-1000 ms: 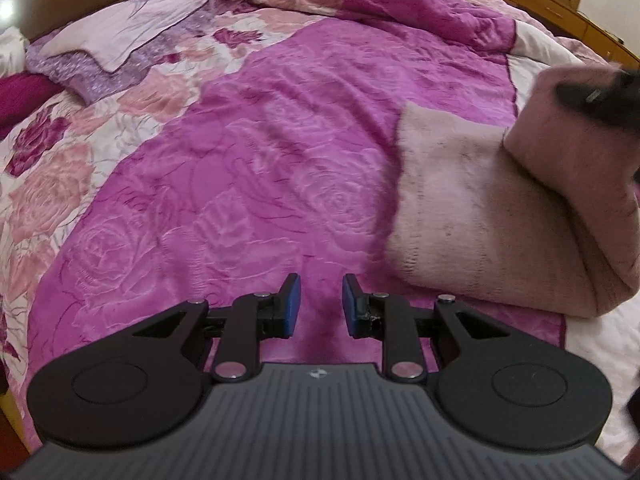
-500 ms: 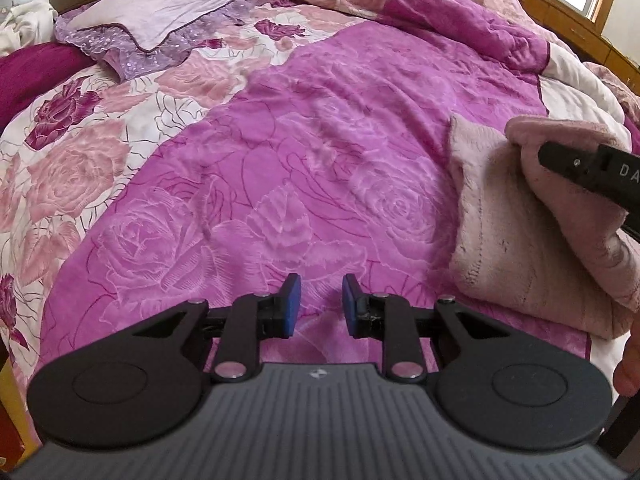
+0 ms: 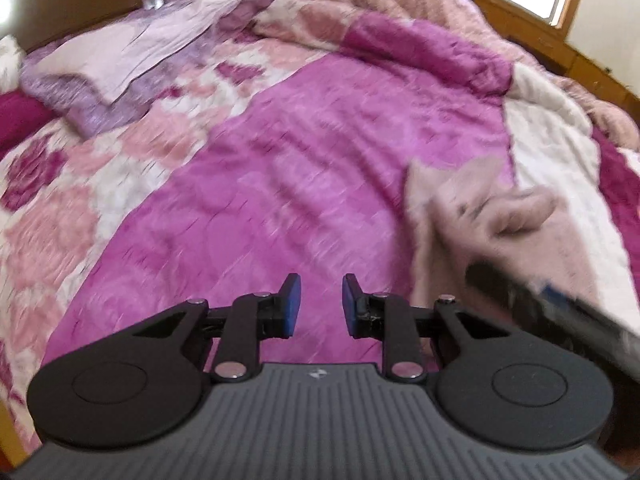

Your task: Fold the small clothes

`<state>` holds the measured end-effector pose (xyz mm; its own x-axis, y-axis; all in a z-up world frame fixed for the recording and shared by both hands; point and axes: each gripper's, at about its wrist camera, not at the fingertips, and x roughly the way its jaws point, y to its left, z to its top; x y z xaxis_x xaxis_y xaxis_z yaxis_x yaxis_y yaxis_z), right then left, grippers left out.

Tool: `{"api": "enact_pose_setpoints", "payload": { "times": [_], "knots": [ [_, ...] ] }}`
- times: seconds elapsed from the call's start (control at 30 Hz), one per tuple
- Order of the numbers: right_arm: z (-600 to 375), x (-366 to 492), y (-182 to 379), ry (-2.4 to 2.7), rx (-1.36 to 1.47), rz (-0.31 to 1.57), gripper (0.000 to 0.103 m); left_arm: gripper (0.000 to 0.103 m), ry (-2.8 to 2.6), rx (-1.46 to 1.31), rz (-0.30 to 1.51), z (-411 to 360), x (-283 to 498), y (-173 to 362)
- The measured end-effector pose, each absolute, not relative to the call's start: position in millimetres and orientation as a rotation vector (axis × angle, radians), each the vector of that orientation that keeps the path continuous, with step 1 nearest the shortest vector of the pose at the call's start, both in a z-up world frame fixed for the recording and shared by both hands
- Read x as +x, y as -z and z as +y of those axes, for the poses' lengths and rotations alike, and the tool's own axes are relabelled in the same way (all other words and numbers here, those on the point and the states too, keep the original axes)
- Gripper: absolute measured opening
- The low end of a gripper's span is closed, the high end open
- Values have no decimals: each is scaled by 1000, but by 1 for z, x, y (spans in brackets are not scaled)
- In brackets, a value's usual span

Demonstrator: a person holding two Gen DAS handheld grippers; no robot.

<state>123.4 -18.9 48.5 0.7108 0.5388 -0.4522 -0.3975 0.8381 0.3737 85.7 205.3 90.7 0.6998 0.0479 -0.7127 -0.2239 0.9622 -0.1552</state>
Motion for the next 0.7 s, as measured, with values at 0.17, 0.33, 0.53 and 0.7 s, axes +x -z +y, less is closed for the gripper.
{"api": "enact_pose_setpoints", "payload": {
  "times": [0.17, 0.33, 0.53, 0.7],
  "knots": [
    [-54, 101, -66, -551, 310, 550, 46, 29, -25, -248, 744, 188, 111, -114],
    [-88, 95, -81, -491, 347, 495, 46, 39, 138, -184, 713, 156, 145, -127],
    [-120, 101, -72, -336, 373, 488, 46, 47, 119, -135, 726, 142, 206, -109],
    [-145, 110, -53, -203, 422, 530, 46, 47, 146, -127, 787, 141, 255, -81]
  ]
}}
